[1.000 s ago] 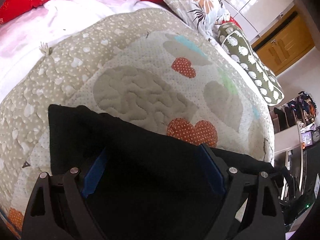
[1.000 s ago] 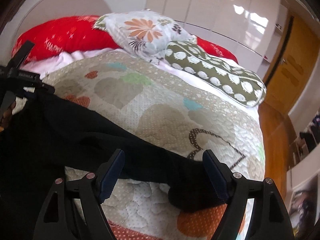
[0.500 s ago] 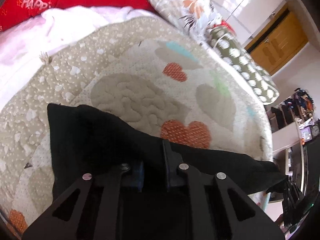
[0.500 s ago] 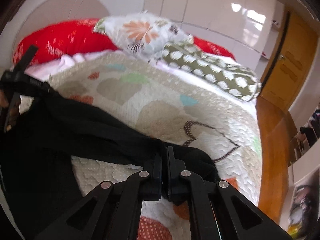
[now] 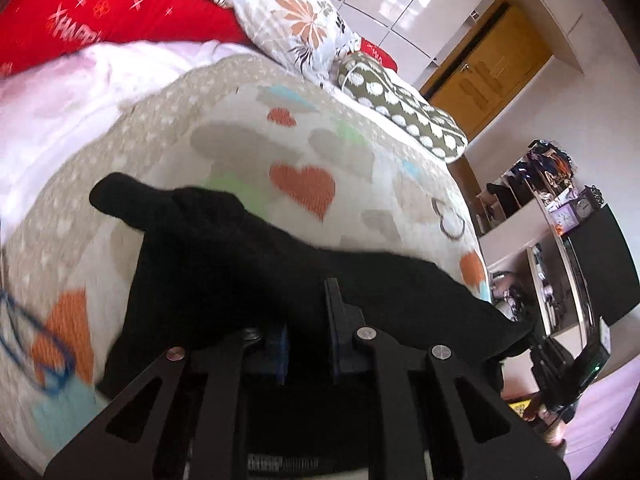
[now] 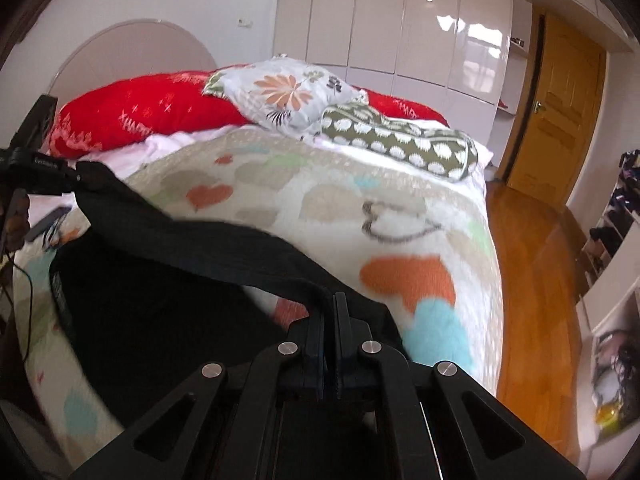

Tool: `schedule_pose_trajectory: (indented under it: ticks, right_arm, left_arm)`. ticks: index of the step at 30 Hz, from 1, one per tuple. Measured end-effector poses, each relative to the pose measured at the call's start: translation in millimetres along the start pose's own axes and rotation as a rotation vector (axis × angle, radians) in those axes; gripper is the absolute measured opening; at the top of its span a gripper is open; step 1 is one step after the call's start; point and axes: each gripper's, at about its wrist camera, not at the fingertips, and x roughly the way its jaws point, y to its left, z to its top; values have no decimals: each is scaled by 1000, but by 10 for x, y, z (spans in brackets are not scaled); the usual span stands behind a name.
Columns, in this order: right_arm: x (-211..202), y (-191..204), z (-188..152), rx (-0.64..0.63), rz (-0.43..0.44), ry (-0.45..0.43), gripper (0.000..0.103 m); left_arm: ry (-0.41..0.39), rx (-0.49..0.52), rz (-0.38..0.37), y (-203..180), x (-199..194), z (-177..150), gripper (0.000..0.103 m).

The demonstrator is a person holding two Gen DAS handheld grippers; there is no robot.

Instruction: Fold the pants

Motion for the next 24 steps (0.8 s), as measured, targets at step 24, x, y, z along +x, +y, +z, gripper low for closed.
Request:
schedule_pose_trajectory:
  ticks: [24]
  right_arm:
    - [-430,512,-1042,58,92,168,13]
  left_arm:
    - [39,-7,147,455,-289,-979,41]
